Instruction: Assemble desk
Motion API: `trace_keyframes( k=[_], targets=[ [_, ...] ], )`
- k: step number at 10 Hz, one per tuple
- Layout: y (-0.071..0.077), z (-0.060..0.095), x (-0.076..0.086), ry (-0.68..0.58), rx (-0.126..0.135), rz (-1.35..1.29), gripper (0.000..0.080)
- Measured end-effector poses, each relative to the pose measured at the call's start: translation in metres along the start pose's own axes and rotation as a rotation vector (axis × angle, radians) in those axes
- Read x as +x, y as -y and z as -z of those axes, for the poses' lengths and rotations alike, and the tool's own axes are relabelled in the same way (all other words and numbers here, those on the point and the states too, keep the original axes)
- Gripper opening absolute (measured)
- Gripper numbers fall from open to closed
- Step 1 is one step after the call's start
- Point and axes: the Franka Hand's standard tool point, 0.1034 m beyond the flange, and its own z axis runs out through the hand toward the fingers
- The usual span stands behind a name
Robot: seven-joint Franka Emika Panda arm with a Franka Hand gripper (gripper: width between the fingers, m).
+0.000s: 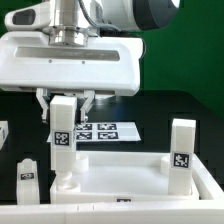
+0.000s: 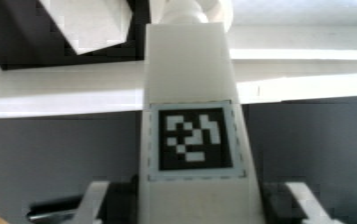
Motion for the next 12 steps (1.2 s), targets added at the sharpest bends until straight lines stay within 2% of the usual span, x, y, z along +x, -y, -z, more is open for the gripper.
trace_keyframes(
  k=[4, 7, 9, 10, 11, 12],
  targets=[
    [0.004, -0.007, -0.006, 0.009, -0.003, -0.022, 0.0285],
    [0.001, -0.012, -0.009, -0.018, -0.027, -0.023, 0.0285],
    [0.001, -0.012, -0.009, -0.016, -0.026, -0.024, 0.0294],
    [0.001, -0.012, -0.010, -0.016, -0.026, -0.024, 0.0494],
    [0.002, -0.013, -0.011, -0.007, -0.022, -0.028, 0.0494],
    [0.006, -0.013, -0.013, 0.040, 0.008, -0.050, 0.0615]
  ],
)
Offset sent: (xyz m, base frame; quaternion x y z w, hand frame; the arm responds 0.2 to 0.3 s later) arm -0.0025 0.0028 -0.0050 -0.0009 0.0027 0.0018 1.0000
